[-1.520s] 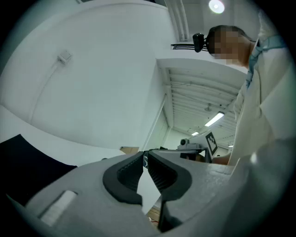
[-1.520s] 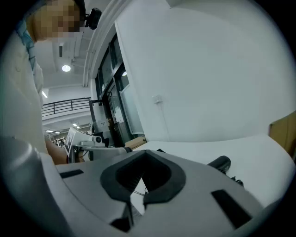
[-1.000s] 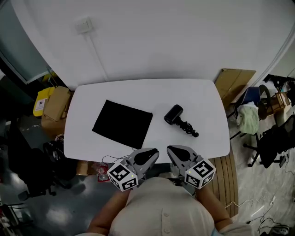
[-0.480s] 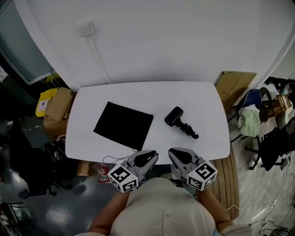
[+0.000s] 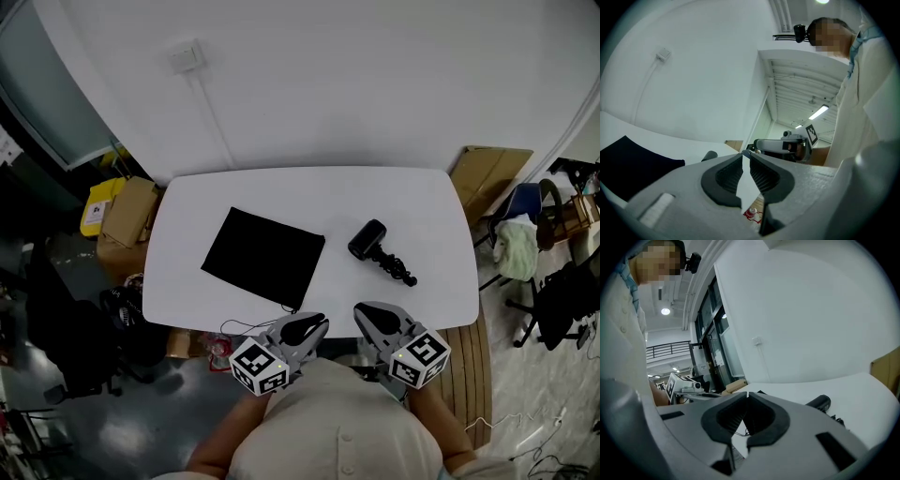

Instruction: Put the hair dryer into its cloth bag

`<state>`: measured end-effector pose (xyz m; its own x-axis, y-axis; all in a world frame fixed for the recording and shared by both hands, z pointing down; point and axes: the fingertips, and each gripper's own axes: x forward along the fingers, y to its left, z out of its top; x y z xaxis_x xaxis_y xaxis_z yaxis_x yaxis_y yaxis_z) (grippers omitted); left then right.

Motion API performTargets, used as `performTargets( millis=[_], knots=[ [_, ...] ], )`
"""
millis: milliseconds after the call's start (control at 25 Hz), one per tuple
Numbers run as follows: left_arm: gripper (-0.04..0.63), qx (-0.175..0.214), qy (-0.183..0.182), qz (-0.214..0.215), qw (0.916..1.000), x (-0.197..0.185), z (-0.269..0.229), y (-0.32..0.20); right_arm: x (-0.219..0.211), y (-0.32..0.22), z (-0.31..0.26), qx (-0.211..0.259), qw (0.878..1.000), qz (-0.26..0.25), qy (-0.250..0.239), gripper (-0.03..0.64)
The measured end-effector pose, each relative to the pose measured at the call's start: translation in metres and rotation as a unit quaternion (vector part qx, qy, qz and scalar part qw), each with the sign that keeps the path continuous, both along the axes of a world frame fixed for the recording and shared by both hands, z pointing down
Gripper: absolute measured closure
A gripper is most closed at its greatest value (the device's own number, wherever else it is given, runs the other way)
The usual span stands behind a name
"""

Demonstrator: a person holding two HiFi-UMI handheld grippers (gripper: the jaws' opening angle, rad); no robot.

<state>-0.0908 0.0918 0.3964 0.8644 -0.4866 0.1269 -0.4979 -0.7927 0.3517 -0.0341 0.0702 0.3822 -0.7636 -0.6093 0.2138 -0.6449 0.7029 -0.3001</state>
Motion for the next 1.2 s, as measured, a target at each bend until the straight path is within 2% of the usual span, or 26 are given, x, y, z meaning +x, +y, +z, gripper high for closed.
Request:
performTargets(
  millis=[520,760,880,1200],
  knots=[
    [0.561,-0.012,-0.013,0.012,0.9998,-0.044,0.011,-0.058,-0.037,-0.053,0.008,-0.021,0.999,0.018,0.023,0.597],
    [0.561,-0.022,-0.01,0.034,0.9991,-0.052,0.027,-0.078,-0.024,-0.076,0.014,-0.026,0.997,0.06,0.029,0.597],
    [0.561,-0.025,-0.011,0.042,0.9988,-0.049,0.029,-0.082,-0.021,-0.076,0.017,-0.033,0.997,0.065,0.037,0.597],
    [0.561,-0.024,-0.038,0.01,0.9989,-0.051,0.039,-0.093,-0.029,-0.08,0.023,-0.039,0.997,0.041,0.05,0.597]
  ],
)
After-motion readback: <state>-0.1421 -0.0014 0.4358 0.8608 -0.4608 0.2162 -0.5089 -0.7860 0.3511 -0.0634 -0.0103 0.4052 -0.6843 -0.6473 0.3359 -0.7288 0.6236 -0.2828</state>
